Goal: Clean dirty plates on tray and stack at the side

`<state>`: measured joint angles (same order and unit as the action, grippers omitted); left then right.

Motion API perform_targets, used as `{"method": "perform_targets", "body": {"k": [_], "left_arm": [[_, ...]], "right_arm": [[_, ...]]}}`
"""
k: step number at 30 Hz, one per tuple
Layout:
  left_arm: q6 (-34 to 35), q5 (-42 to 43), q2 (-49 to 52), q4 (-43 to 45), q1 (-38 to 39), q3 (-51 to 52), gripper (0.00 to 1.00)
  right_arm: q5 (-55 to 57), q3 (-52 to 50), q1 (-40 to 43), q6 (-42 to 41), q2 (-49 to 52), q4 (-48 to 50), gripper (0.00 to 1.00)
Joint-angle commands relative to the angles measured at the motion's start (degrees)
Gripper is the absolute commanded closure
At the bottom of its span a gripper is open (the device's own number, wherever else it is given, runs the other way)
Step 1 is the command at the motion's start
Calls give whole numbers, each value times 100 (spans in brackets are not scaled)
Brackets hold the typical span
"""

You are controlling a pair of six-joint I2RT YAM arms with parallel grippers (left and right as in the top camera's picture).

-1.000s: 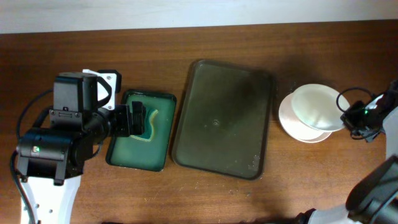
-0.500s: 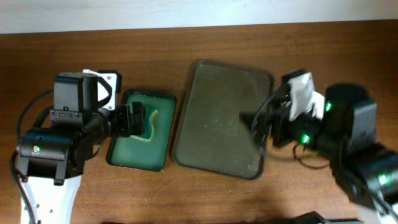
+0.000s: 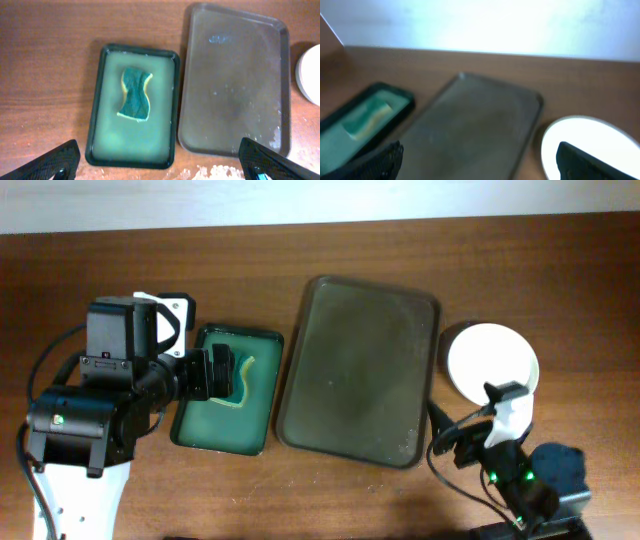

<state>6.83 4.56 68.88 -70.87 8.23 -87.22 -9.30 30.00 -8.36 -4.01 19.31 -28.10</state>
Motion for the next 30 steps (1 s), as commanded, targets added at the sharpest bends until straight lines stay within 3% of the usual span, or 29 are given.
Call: {"method": "perform_targets", "body": {"k": [1, 5, 30], "left_arm": [[-92, 61, -35, 7, -4, -57, 1], [-92, 61, -33, 4, -4, -57, 0], [-92, 61, -33, 7, -4, -57, 1]], "right_arm": [[-258, -1292, 208, 35, -927, 789, 2], [-254, -2979, 203, 35, -1880, 2494, 2], [-229, -2968, 201, 39, -1910, 2490, 2]]}}
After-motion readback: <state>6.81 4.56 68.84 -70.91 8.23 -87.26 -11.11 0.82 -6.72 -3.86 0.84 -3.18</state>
